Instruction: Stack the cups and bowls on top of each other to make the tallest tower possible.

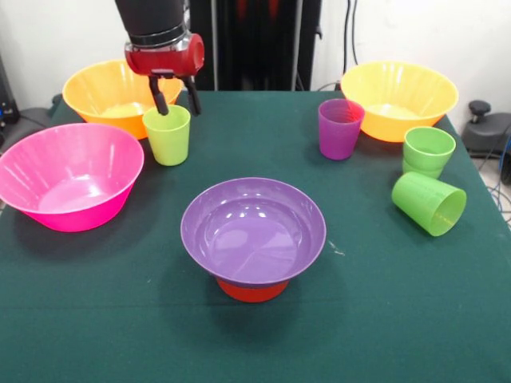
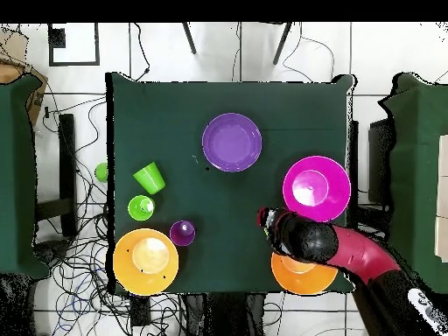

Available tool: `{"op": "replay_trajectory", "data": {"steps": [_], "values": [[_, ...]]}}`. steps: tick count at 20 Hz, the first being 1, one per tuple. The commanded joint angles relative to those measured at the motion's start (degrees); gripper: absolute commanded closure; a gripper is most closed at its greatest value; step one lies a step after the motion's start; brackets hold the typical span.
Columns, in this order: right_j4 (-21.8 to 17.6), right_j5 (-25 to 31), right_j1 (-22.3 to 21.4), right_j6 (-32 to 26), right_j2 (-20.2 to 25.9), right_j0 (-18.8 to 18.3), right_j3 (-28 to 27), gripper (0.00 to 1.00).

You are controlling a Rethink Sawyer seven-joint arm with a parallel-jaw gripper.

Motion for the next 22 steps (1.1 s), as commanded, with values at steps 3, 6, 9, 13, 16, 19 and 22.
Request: {"op": "replay_trajectory", "data": {"steps": [3, 6, 9, 13, 16, 19, 22], "values": [[1.2, 2.9, 2.4, 2.9, 2.5, 2.1, 2.1, 0.0], [0.1, 0.2, 5.1, 3.5, 1.6, 3.0, 0.9, 0.0], [-0.7, -1.9, 7.7, 4.2, 0.9, 4.0, -0.4, 0.0], [-1.0, -2.0, 9.0, 4.0, 0.5, 4.4, -1.5, 0.0], [-0.4, 0.3, 8.4, 2.8, 1.0, 3.9, -2.1, 0.0], [-0.1, 2.0, 9.5, 1.7, 1.4, 4.1, -4.5, 0.0], [0.1, 3.3, 9.4, 1.0, 1.7, 3.9, -4.8, 0.0]]}}
